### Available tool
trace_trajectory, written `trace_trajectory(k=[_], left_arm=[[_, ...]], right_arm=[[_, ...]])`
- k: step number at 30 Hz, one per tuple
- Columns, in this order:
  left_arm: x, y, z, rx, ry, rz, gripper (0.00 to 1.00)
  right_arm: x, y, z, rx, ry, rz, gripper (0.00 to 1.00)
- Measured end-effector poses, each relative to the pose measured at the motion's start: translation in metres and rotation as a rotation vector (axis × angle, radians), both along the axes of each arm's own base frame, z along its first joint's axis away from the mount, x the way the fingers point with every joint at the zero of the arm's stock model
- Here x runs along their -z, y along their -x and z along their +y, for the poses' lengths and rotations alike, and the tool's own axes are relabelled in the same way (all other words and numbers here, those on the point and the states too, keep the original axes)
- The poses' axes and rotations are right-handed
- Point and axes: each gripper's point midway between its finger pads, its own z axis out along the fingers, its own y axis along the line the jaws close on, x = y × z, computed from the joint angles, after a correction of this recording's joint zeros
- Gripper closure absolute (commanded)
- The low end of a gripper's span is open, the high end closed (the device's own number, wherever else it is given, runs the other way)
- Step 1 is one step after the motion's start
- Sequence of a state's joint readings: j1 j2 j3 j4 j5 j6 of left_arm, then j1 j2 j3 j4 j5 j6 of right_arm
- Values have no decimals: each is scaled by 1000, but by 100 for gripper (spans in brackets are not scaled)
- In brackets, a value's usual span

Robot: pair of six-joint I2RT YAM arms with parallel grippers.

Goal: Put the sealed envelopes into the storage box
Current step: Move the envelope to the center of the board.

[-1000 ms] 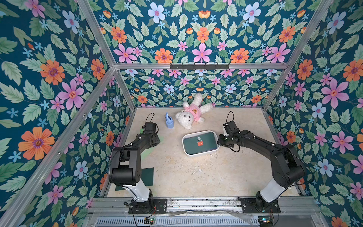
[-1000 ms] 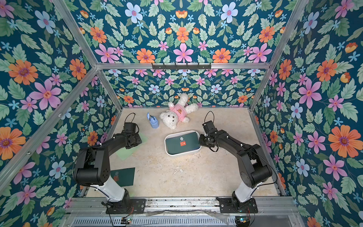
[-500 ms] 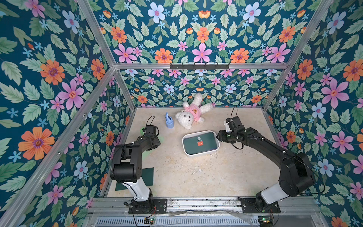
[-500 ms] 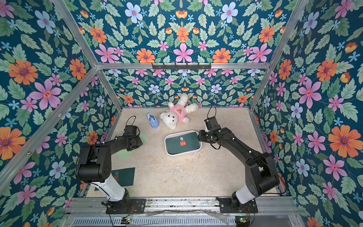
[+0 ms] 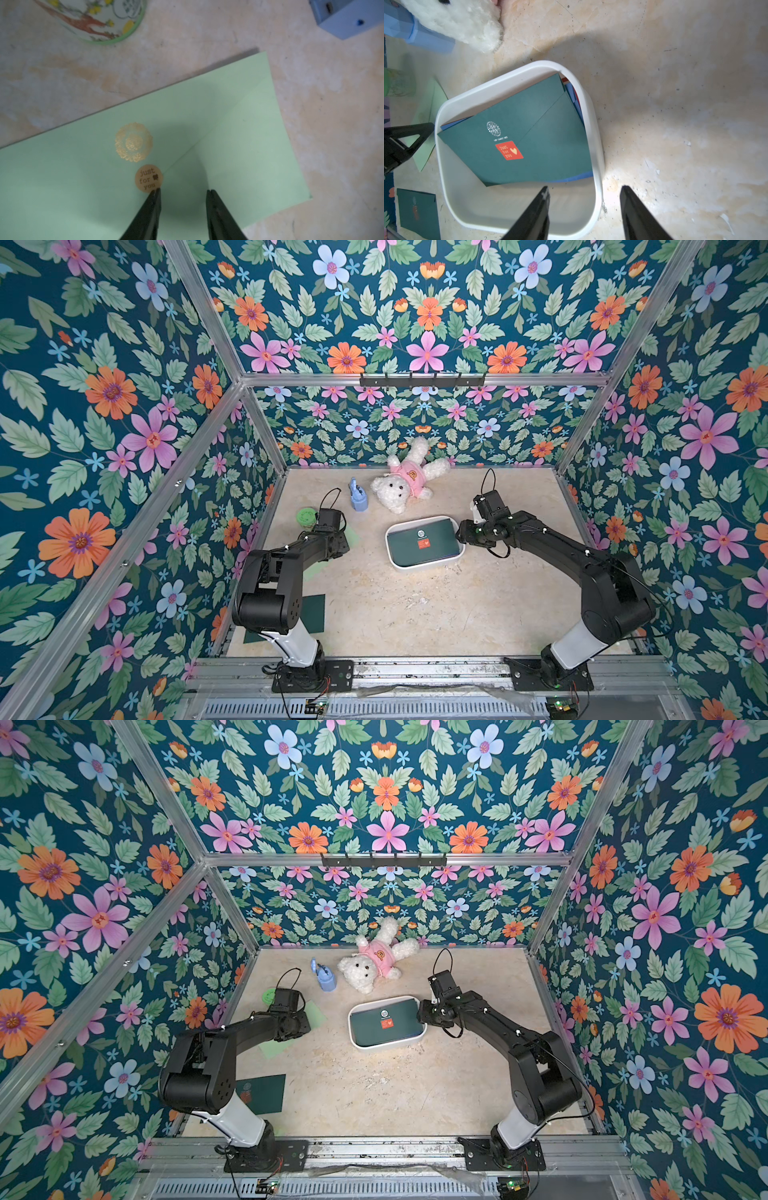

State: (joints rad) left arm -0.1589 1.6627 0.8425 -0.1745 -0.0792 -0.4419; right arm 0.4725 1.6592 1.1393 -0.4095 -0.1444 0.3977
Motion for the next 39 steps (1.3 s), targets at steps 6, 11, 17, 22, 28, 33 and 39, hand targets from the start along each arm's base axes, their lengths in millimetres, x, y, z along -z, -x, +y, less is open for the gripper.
trace_trajectory(k=[6, 11, 17, 22, 28, 33, 39], left_arm=[[1, 5, -17, 52, -2, 12, 59], [1, 9, -29, 86, -4, 20, 59], [4, 16, -50, 148, -18, 26, 60], [5, 20, -60, 177, -41, 14, 61], [8, 31, -88, 252, -32, 12, 62], [10, 48, -125, 333, -7, 12, 63], [11, 65, -160, 399, 26, 0, 63]], right_arm=[[24, -10, 2, 5, 34, 32, 67], [30, -12, -7, 26, 48, 37, 74], [31, -15, -44, 118, 54, 33, 78], [34, -16, -76, 193, 53, 35, 78], [39, -17, -105, 237, 85, 50, 76], [34, -22, -113, 237, 96, 38, 71], [21, -27, -116, 225, 113, 21, 54]])
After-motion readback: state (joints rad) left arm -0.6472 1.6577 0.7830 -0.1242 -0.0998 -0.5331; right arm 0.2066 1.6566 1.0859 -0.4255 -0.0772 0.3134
